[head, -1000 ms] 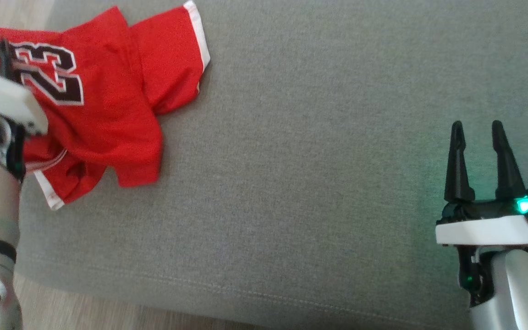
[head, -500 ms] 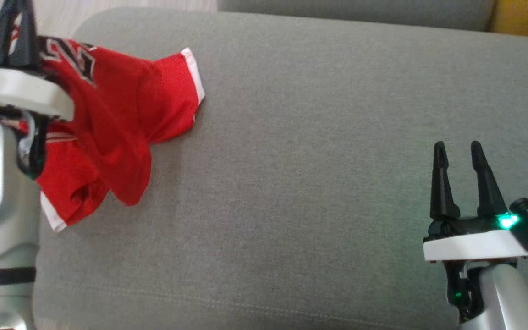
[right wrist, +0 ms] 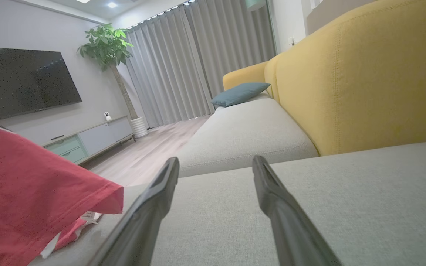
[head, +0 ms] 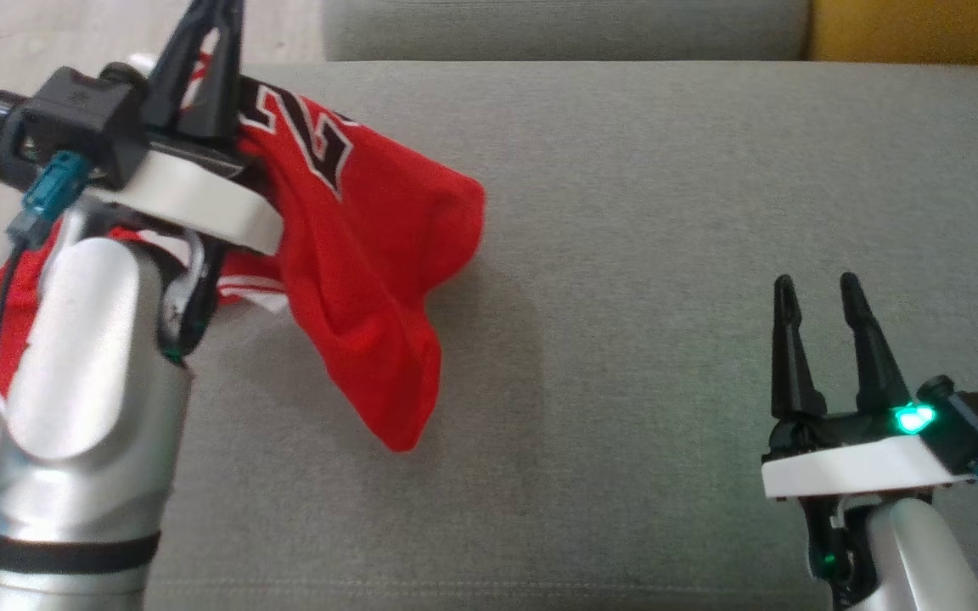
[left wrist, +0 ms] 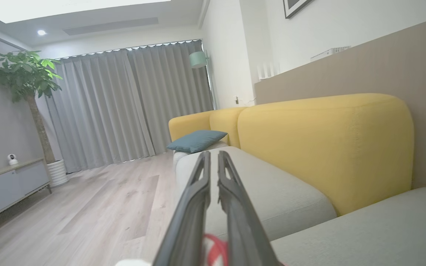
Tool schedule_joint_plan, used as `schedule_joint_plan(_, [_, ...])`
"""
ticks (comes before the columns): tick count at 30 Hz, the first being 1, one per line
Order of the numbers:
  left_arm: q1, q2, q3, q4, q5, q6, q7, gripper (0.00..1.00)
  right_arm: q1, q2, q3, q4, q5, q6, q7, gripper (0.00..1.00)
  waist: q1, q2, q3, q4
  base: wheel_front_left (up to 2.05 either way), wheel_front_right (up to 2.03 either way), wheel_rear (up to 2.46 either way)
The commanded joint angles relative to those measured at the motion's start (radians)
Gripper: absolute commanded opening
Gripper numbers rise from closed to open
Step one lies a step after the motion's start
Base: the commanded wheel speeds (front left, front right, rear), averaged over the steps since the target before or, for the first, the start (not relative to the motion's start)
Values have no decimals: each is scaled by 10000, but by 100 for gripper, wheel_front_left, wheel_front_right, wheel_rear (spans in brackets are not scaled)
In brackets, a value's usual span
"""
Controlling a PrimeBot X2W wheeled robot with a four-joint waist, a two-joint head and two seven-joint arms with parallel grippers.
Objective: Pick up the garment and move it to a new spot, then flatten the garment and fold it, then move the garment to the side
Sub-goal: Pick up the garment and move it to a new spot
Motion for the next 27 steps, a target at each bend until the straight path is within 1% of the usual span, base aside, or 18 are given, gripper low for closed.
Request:
schedule_joint_plan(1, [-366,189,280,-460,-53,-2,81,0,-183,-54,288,-358,58,75,-92,100,0,-1,28,-234,0,0,0])
schedule_joint_plan(6, [-306,-266,-283,-677,-52,-28,281,0,-352,-54,483,-428,92,75,-92,100,0,-1,196,-962,0,0,0])
schedule_joint_plan(10, [-448,-689,-704,-657,12,36,285,0,-595,-54,709,-598,227,75,-92,100,0,-1,447,-1728,0,0,0])
schedule_joint_plan(14, [-813,-970,-998,-476,87,166,218,0,-829,-54,969,-831,440,75,-92,100,0,-1,787,-2539,0,0,0])
schedule_joint_plan(20, [-1628,-1098,-1015,142,178,440,27,0,-1100,-54,1263,-1243,752,75,-92,100,0,-1,1414,-3565,0,0,0])
schedule_joint_plan(23, [-1876,-1020,-966,924,247,521,-152,0,-1164,-54,1372,-1368,854,75,-92,100,0,-1,1637,-3874,0,0,0])
schedule_joint_plan(26, [-1984,-948,-962,1963,314,600,-373,0,-1164,-54,1438,-1437,902,75,-92,100,0,-1,1769,-4034,0,0,0])
schedule_joint_plan(27, [-2001,-917,-995,2346,346,596,-413,21,-1158,-54,1448,-1451,910,75,-92,100,0,-1,1795,-4058,0,0,0])
